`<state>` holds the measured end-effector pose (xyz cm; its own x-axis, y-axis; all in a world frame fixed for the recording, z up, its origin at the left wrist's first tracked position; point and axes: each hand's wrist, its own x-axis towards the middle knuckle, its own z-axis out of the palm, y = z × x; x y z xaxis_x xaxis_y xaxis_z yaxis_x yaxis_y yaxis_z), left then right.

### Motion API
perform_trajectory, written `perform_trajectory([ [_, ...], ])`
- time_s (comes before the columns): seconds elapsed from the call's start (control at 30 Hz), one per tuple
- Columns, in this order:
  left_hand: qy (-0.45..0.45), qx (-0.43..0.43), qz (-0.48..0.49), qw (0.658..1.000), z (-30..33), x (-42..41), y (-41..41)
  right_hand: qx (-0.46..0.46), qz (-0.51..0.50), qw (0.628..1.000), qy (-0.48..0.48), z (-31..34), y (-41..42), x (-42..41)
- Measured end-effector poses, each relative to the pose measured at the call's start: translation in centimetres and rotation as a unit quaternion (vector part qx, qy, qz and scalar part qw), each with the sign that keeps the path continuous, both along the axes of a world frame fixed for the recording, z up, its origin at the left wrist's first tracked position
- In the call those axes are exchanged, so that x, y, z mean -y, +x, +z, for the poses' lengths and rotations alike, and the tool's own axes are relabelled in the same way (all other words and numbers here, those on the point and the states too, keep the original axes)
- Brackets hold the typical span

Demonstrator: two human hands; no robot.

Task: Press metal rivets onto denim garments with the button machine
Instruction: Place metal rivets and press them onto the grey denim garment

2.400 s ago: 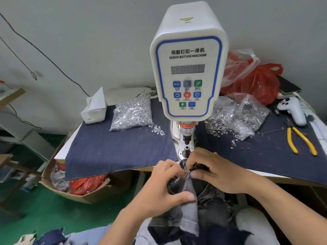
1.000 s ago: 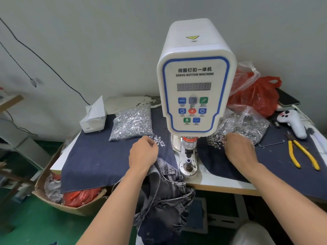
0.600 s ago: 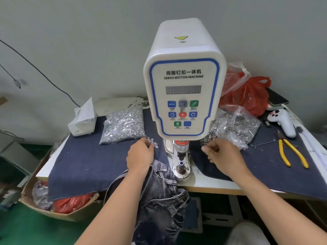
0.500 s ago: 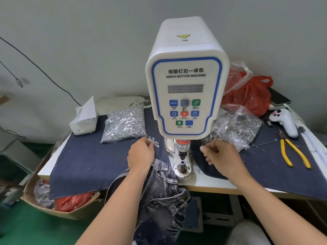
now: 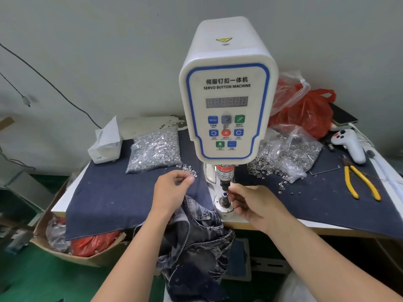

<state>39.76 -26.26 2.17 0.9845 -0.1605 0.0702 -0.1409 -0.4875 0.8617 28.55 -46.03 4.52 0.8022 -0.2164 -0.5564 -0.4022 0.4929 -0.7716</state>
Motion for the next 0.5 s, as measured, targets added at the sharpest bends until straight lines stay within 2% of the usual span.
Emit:
perform_trajectory([
  [0.13,-0.026,0.01,-0.043,0.999,0.7,-0.3,-1.9,-0.007,-0.003,0.998,0.055,0.0,0.1,-0.4],
  [0.27,-0.016,0.008,-0.079,0.997,1.2,0.1,-3.2,-0.012,-0.012,0.995,0.093,0.2,0.0,-0.5],
  [0.5,-0.011,-0.011,-0.107,0.994,1.1,1.0,-4.4,0.004,-0.012,0.995,0.097,0.5,-0.2,-0.2],
])
